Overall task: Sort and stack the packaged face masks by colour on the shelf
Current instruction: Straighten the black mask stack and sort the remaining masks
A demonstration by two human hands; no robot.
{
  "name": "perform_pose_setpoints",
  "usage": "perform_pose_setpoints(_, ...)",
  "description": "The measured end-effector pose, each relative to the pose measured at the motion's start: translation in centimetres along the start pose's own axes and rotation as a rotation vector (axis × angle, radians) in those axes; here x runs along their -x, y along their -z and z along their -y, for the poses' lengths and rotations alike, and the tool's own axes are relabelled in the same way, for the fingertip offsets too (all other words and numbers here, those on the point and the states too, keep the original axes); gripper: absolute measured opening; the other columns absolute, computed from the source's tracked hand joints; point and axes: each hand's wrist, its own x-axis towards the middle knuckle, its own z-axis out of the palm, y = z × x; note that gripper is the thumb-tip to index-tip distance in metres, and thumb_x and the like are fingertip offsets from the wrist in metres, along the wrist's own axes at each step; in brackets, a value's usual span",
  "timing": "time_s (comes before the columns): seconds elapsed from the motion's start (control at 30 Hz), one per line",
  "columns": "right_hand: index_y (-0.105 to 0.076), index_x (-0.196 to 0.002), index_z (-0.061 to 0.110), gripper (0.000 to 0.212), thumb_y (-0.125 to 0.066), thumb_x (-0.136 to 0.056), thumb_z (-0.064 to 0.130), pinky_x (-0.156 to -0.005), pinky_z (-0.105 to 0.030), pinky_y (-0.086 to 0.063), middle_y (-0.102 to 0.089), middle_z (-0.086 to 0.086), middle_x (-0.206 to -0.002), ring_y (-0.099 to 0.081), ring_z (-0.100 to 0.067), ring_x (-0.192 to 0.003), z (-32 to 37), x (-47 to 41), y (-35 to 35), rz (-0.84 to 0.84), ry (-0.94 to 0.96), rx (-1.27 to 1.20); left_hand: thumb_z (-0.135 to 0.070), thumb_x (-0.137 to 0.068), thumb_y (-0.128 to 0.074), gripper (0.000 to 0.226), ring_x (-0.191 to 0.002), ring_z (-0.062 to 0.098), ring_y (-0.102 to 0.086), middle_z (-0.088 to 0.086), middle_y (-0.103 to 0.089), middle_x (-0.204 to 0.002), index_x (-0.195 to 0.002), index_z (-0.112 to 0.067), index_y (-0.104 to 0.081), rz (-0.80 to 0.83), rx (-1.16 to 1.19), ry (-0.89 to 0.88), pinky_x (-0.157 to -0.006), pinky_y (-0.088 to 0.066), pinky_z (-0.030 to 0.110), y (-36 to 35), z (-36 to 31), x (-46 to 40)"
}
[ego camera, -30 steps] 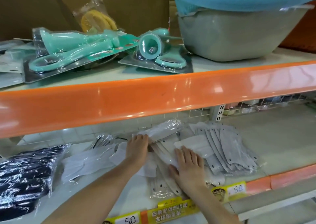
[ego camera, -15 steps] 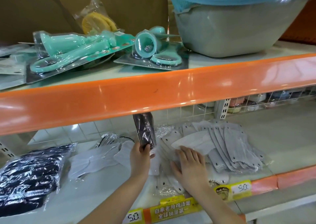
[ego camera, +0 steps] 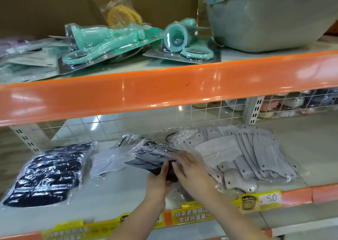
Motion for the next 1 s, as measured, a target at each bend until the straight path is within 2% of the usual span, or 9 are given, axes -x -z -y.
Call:
perform_pose_setpoints(0.07,-0.065,-0.109,0.016,0.048,-0.031,-0.093,0.045,-0.084,-0.037,-0.050,-0.064,0.000,-0.109,-0.059,-0.018,-0.101,1.1,-0.2,-0.8,0.184,-0.032,-0.019,-0.031,-0.100,-0.046,0.038,-0.055,0.021,-0.066,0.014,-0.068,-0.065,-0.087,0.000,-0.064,-0.038,0.039,0.071,-0.050,-0.055,0.030,0.7,-0.4,-0.1)
perform_pose_setpoints(0.17,-0.057,-0.122,0.022,0.065,-0.014,-0.090,0.059,-0.090,-0.034,-0.043,-0.058,0.003,-0.123,-0.052,-0.017,-0.115,1.8,-0.1,-1.8,0.425,-0.121,0.147,-0.030,-0.103,-0.038,0.041,-0.063,0.027,-0.067,0.022,-0.068,-0.078,-0.097,0.002,-0.063,-0.056,0.027,0.104,-0.059,-0.057,0.037,2.0,-1.0,-0.3)
perform_pose_setpoints(0.27,-0.052,-0.124,0.028,0.060,-0.015,-0.092,0.062,-0.093,-0.033,-0.038,-0.057,0.007,-0.125,-0.051,-0.016,-0.117,2.0,0.4,-2.5,0.473,-0.118,0.313,-0.017,-0.102,-0.040,0.030,-0.068,0.026,-0.066,0.023,-0.067,-0.083,-0.097,0.003,-0.062,-0.070,0.006,0.063,-0.060,-0.058,0.034,3.8,-1.4,-0.2)
perform_pose_setpoints(0.43,-0.048,-0.130,0.028,0.087,-0.004,-0.070,0.074,-0.102,-0.036,-0.032,-0.049,0.004,-0.133,-0.043,-0.021,-0.125,3.2,0.3,-3.6,0.530,-0.156,0.373,0.005,-0.095,-0.038,0.022,-0.068,0.025,-0.059,0.020,-0.063,-0.080,-0.092,0.002,-0.059,-0.131,-0.022,0.032,-0.051,-0.052,0.027,6.8,-2.4,-0.9)
perform_pose_setpoints(0.57,-0.052,-0.128,0.026,0.081,-0.011,-0.074,0.069,-0.099,-0.034,-0.034,-0.048,0.008,-0.133,-0.043,-0.016,-0.124,5.4,-0.5,-4.3,0.458,-0.084,0.314,0.015,-0.087,-0.039,0.023,-0.072,0.029,-0.058,0.021,-0.062,-0.081,-0.093,0.005,-0.058,-0.106,0.032,-0.016,-0.052,-0.049,0.028,8.6,-3.4,-1.0)
perform_pose_setpoints(0.67,-0.058,-0.126,0.022,0.073,-0.027,-0.075,0.065,-0.097,-0.035,-0.044,-0.053,0.007,-0.128,-0.048,-0.016,-0.121,7.4,-1.2,-5.5,0.424,-0.006,0.131,0.022,-0.081,-0.036,0.031,-0.077,0.032,-0.062,0.021,-0.066,-0.081,-0.090,0.003,-0.059,-0.052,0.087,-0.087,-0.064,-0.051,0.034,9.3,-4.5,-0.7)
perform_pose_setpoints(0.77,-0.060,-0.119,0.022,0.062,-0.042,-0.075,0.062,-0.076,-0.033,-0.056,-0.057,0.006,-0.120,-0.059,-0.015,-0.106,8.8,-1.4,-7.3,0.345,0.085,0.198,0.017,-0.084,-0.038,0.028,-0.073,0.026,-0.066,0.017,-0.068,-0.077,-0.093,0.003,-0.062,0.004,0.068,-0.133,-0.064,-0.053,0.032,10.3,-6.0,-0.1)
perform_pose_setpoints(0.9,-0.065,-0.109,0.021,0.055,-0.048,-0.071,0.057,-0.060,-0.024,-0.055,-0.064,0.009,-0.107,-0.065,-0.010,-0.090,10.8,-2.1,-9.0,0.267,0.121,0.290,0.003,-0.094,-0.043,0.021,-0.076,0.018,-0.067,0.014,-0.070,-0.082,-0.090,0.000,-0.064,0.097,0.067,-0.138,-0.070,-0.053,0.028,12.7,-7.8,-0.2)
perform_pose_setpoints(1.0,-0.070,-0.095,0.022,0.032,-0.053,-0.071,0.034,-0.050,-0.023,-0.051,-0.067,0.009,-0.090,-0.066,-0.012,-0.075,11.8,-2.6,-10.8,0.210,0.126,0.297,-0.007,-0.100,-0.041,0.024,-0.078,0.015,-0.068,0.014,-0.069,-0.085,-0.092,-0.002,-0.064,0.137,-0.017,-0.125,-0.074,-0.056,0.031,15.3,-8.7,-0.7)
